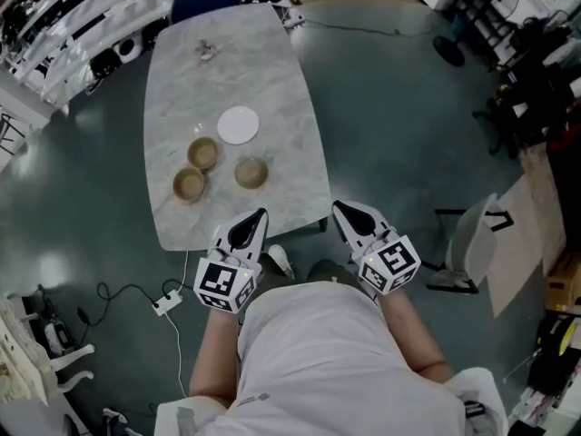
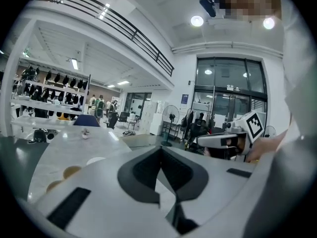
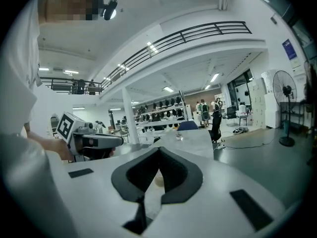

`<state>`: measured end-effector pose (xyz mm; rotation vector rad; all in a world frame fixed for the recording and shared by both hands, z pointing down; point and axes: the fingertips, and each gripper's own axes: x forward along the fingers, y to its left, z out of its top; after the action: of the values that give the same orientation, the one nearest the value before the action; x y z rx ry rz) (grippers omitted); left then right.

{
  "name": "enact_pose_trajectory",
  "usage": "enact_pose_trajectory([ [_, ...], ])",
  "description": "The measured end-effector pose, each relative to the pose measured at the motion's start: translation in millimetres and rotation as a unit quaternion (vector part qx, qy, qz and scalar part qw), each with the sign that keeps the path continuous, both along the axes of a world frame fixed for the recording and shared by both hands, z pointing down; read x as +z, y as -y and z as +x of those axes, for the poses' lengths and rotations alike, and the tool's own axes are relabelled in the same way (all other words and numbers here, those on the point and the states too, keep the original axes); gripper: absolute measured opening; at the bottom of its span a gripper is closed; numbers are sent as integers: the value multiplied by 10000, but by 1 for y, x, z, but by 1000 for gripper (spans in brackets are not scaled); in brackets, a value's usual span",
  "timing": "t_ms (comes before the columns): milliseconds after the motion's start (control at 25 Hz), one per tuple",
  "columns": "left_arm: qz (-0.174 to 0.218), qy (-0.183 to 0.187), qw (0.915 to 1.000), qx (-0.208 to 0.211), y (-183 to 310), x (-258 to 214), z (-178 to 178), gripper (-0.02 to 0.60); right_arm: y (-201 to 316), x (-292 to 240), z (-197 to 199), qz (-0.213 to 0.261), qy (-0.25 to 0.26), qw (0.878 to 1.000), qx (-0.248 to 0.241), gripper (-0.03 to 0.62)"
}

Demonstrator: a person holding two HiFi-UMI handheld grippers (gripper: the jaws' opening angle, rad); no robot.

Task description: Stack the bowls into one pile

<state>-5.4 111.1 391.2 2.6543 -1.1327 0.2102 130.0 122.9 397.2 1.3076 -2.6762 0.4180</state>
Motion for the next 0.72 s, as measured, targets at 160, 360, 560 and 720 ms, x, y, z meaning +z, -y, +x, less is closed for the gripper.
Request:
enact_pose_trajectory([
  [160, -64, 53, 9999, 90, 37, 10, -14, 2, 33, 9, -21, -141, -20, 9999, 22, 9],
  [360, -309, 72, 9995, 14, 62, 26, -21, 2, 61, 18, -32, -264, -206, 9994, -103, 10],
  [560, -654, 166, 9975, -225, 80, 47, -22, 5, 87, 27, -30, -358, -367, 9982, -324, 9],
  [720, -845, 296, 9945, -543, 94, 59, -17, 20, 108, 35, -23, -466, -407, 9961, -628, 10],
])
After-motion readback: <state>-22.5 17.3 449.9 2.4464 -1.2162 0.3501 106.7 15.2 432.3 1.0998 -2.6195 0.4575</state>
